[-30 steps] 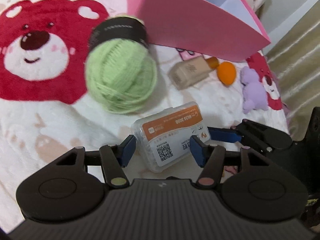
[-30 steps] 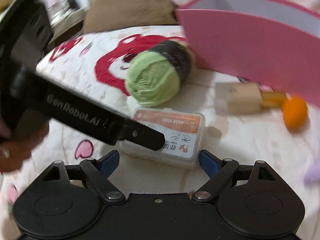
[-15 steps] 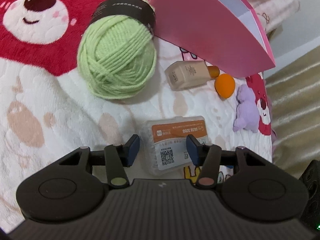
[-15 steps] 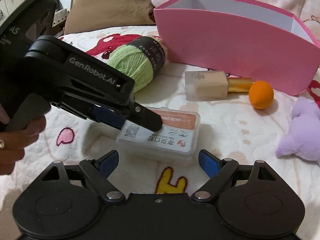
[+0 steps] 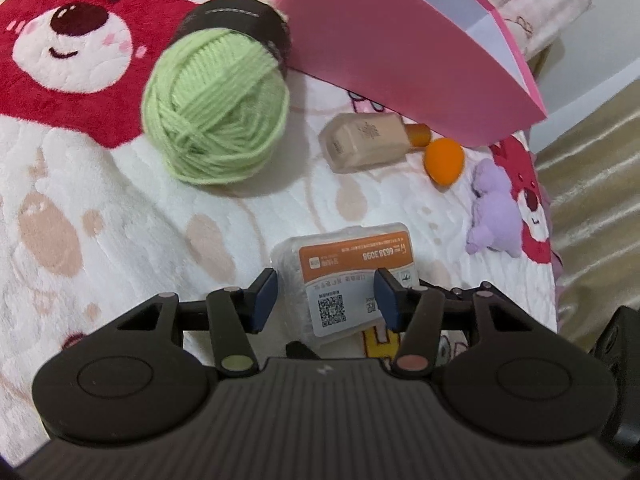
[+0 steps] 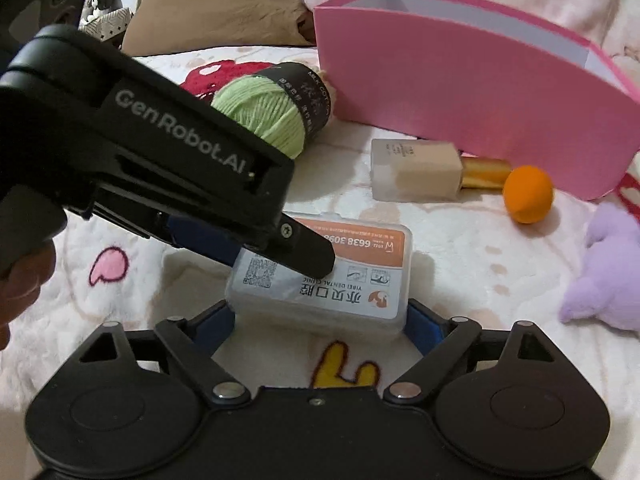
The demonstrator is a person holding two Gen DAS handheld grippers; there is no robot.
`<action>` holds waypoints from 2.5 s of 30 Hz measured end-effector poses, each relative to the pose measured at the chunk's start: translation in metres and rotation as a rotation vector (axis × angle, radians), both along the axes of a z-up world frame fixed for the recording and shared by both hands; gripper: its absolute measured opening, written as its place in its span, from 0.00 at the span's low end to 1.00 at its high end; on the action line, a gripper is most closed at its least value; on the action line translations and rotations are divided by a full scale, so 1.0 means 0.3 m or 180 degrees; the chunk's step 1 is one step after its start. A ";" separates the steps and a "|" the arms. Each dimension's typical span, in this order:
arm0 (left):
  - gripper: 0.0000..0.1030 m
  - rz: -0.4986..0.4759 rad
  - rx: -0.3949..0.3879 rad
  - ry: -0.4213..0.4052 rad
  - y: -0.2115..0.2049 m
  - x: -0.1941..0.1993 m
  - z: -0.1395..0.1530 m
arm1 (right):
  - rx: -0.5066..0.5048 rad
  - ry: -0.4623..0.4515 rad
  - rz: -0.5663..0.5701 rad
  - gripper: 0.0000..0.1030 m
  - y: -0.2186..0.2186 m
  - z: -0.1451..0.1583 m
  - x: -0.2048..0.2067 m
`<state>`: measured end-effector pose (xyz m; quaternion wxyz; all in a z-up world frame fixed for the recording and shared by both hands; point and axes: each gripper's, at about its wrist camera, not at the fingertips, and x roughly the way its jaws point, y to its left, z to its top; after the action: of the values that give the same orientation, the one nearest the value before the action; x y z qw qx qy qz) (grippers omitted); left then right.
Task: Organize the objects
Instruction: 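Carry the clear mask box with the left tool into the pink box, then open the left tool to release the mask box and withdraw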
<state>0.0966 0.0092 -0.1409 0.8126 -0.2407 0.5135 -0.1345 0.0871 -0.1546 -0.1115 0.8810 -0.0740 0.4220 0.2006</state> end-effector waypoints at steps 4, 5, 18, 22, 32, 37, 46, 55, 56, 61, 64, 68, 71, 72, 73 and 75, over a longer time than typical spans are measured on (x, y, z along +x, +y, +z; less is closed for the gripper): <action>0.50 -0.0103 0.0110 -0.0128 -0.030 -0.025 0.038 | 0.0018 -0.0012 -0.0031 0.90 -0.017 0.027 -0.013; 0.50 -0.0144 0.0155 -0.0163 -0.038 -0.031 0.052 | 0.0045 -0.0016 -0.0041 0.90 -0.023 0.037 -0.017; 0.50 -0.0514 0.0326 -0.0429 -0.061 -0.104 0.262 | -0.0016 -0.0409 0.0047 0.90 -0.040 0.201 -0.113; 0.50 -0.0577 0.0366 -0.0617 -0.063 -0.095 0.364 | -0.0008 -0.0514 0.0031 0.89 -0.035 0.267 -0.093; 0.50 -0.0801 0.0431 -0.0978 -0.095 0.046 0.671 | -0.0007 -0.0846 -0.0059 0.89 -0.120 0.555 0.028; 0.50 -0.0931 0.0532 -0.0975 -0.128 0.144 0.785 | -0.0227 -0.0912 0.0187 0.88 -0.146 0.654 0.120; 0.50 -0.0726 0.0513 -0.0850 -0.148 0.335 0.798 | 0.0039 -0.0807 0.0213 0.84 -0.208 0.711 0.301; 0.50 -0.0443 0.0395 -0.0713 -0.122 0.565 0.680 | 0.0543 -0.0230 -0.0147 0.59 -0.296 0.569 0.558; 0.50 -0.0424 0.0377 -0.0681 -0.118 0.595 0.656 | 0.0603 -0.0151 -0.0199 0.58 -0.302 0.548 0.583; 0.50 -0.0297 0.0324 -0.0468 -0.111 0.720 0.539 | 0.0809 0.0240 -0.0424 0.55 -0.317 0.429 0.716; 0.50 -0.0304 0.0372 -0.0301 -0.127 0.792 0.464 | 0.0889 0.0500 -0.0589 0.55 -0.328 0.348 0.775; 0.53 -0.0362 0.0586 -0.0224 -0.171 0.852 0.389 | 0.0960 0.0782 -0.0731 0.55 -0.336 0.256 0.832; 0.53 -0.0408 0.0646 -0.0169 -0.191 0.874 0.349 | 0.0954 0.0911 -0.0792 0.55 -0.335 0.216 0.850; 0.53 -0.0389 0.0610 -0.0121 -0.191 0.880 0.334 | 0.0945 0.0931 -0.0811 0.55 -0.337 0.209 0.851; 0.53 -0.0377 0.0569 -0.0070 -0.190 0.883 0.321 | 0.0925 0.0958 -0.0827 0.55 -0.339 0.200 0.852; 0.52 -0.0358 0.0502 0.0017 -0.188 0.888 0.296 | 0.0901 0.1016 -0.0854 0.55 -0.342 0.186 0.863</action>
<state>0.3629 -0.0472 -0.0522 0.8188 -0.1471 0.5374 -0.1384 0.3460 -0.2571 -0.0557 0.8236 0.1394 0.5295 0.1481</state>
